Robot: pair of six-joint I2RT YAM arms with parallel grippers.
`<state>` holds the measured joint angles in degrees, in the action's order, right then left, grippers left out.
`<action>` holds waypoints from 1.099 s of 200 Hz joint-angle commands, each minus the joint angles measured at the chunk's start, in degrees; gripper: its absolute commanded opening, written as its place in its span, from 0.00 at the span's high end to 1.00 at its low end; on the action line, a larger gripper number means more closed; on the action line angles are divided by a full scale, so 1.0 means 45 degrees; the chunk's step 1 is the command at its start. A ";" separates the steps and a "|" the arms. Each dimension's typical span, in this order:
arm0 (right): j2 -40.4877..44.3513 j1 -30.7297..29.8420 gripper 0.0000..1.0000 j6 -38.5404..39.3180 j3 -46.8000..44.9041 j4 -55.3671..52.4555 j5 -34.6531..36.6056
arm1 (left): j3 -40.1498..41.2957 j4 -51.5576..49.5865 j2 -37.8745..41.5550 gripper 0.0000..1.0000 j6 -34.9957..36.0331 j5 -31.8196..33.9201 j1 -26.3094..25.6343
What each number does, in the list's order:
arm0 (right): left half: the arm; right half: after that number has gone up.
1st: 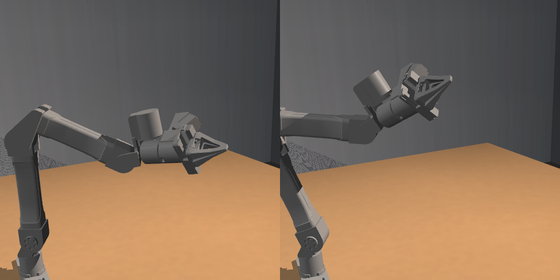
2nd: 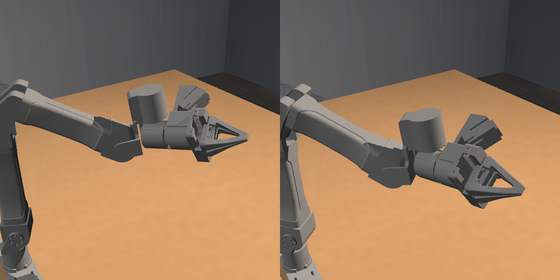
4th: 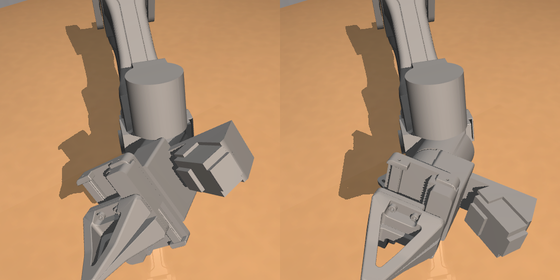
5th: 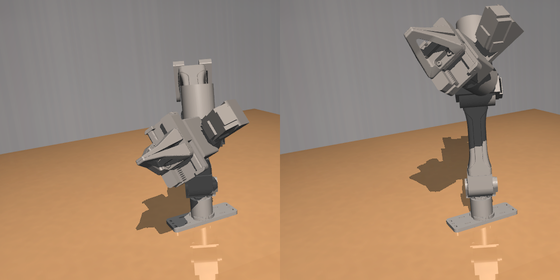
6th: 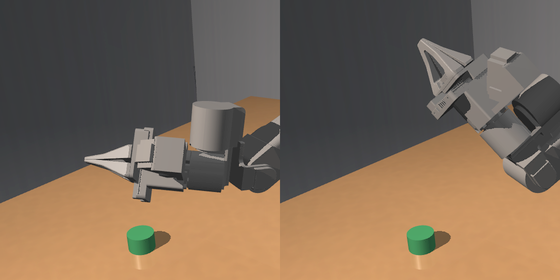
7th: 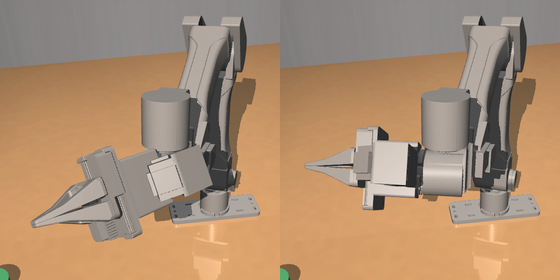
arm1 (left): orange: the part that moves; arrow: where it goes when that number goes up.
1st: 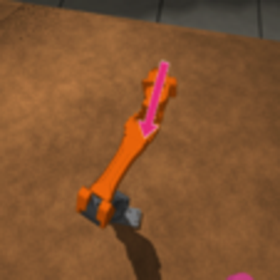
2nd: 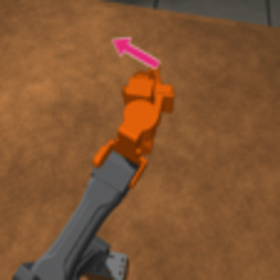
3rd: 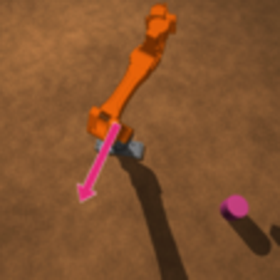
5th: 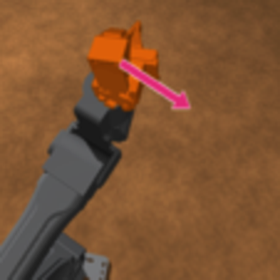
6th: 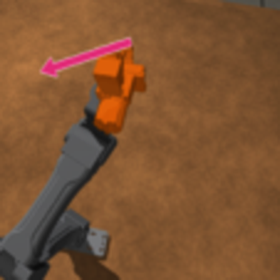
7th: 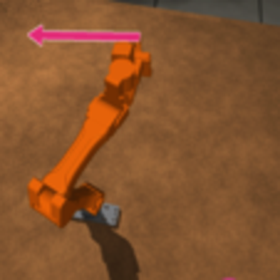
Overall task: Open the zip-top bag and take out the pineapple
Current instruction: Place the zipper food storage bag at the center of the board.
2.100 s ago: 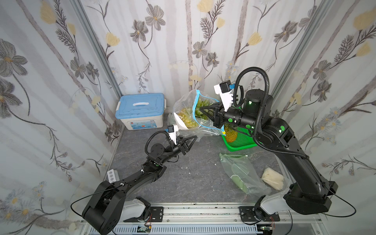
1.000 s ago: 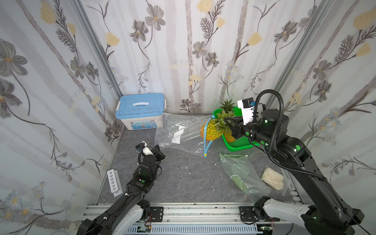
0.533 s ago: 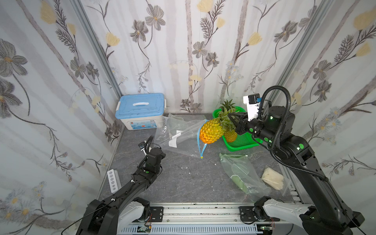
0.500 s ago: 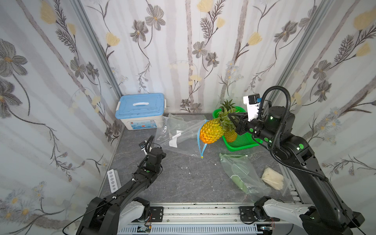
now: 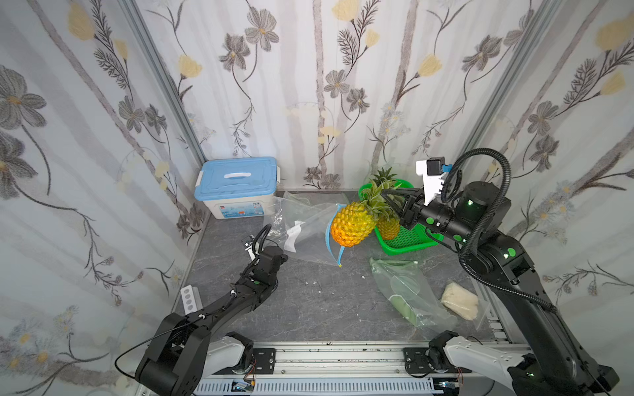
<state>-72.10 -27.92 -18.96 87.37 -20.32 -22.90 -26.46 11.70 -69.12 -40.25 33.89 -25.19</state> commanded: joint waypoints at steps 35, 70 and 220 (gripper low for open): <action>-0.0258 0.0039 1.00 0.0068 0.0720 0.1376 0.0407 | -0.0782 -0.0236 0.0097 1.00 -0.0021 0.0767 0.0012; -0.0093 0.0099 1.00 0.0229 0.0438 0.1126 -0.0051 | -0.1253 -0.1524 0.0156 1.00 -0.0371 0.1387 0.0705; -0.0951 0.1032 1.00 0.2172 -0.0899 -0.0143 0.8300 | -0.2121 -0.3353 0.0621 0.22 0.1112 -0.2070 0.0357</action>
<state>-75.72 -24.51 -10.98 83.79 -26.28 6.42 -34.46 0.16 -70.00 -38.39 24.43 -22.94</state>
